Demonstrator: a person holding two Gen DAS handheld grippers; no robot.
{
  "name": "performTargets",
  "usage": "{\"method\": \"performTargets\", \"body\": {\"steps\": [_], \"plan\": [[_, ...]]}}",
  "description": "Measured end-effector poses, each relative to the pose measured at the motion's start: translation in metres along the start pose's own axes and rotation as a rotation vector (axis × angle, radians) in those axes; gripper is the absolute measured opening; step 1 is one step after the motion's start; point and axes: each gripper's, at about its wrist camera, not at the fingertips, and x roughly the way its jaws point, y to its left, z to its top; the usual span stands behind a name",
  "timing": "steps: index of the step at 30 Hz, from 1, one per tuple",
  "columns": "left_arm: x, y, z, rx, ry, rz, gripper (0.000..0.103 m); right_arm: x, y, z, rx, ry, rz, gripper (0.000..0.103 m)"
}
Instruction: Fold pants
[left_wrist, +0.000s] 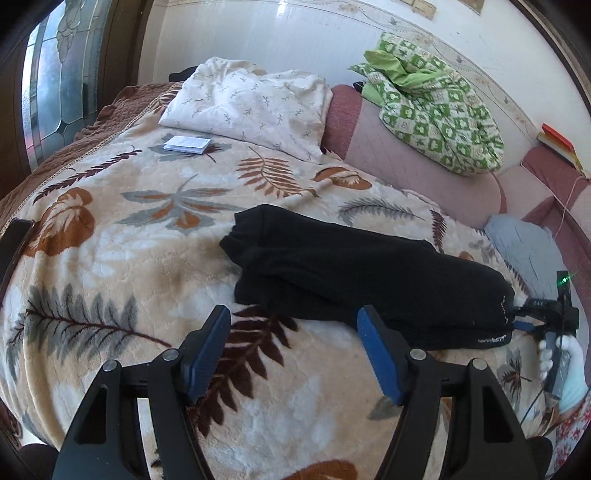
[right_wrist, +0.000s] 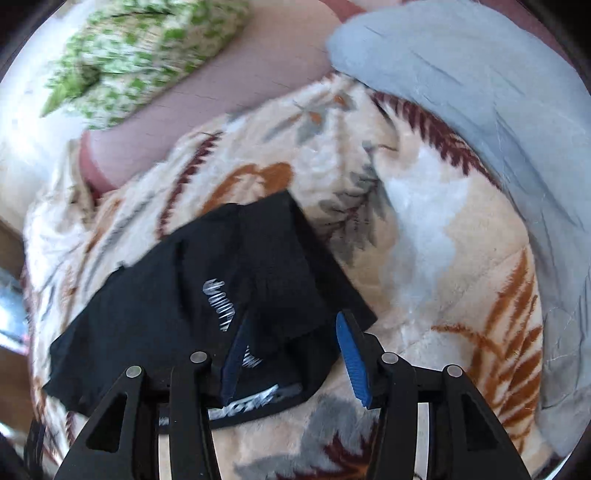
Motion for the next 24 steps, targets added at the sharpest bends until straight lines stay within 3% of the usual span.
{"method": "performTargets", "body": {"steps": [3,5,6,7,14,18,21,24], "plan": [[-0.005,-0.013,-0.001,0.044,-0.005,0.009,0.070,0.006,-0.007,-0.001,0.072,0.012,0.096,0.054],[-0.005,-0.019,-0.001,0.047,-0.002,0.007,0.070,0.003,-0.012,-0.002,0.099,-0.006,0.156,0.036],[-0.005,-0.020,-0.001,0.046,0.002,0.004,0.070,0.000,-0.016,-0.003,0.117,-0.009,0.207,0.018],[-0.004,-0.021,-0.001,0.045,0.006,0.003,0.070,-0.002,-0.021,-0.004,0.133,-0.013,0.227,0.009],[0.000,-0.018,-0.006,0.033,0.031,0.009,0.070,-0.034,-0.050,-0.019,0.166,-0.060,0.286,0.008],[0.000,-0.012,-0.009,0.005,0.040,0.005,0.070,-0.038,-0.054,-0.023,0.172,-0.079,0.325,0.021],[-0.001,-0.011,-0.013,0.007,0.047,0.003,0.070,-0.035,-0.055,-0.024,0.201,-0.084,0.358,0.066],[-0.001,-0.009,-0.016,0.008,0.050,0.005,0.070,-0.028,-0.047,-0.024,0.187,-0.068,0.348,0.067]]}}
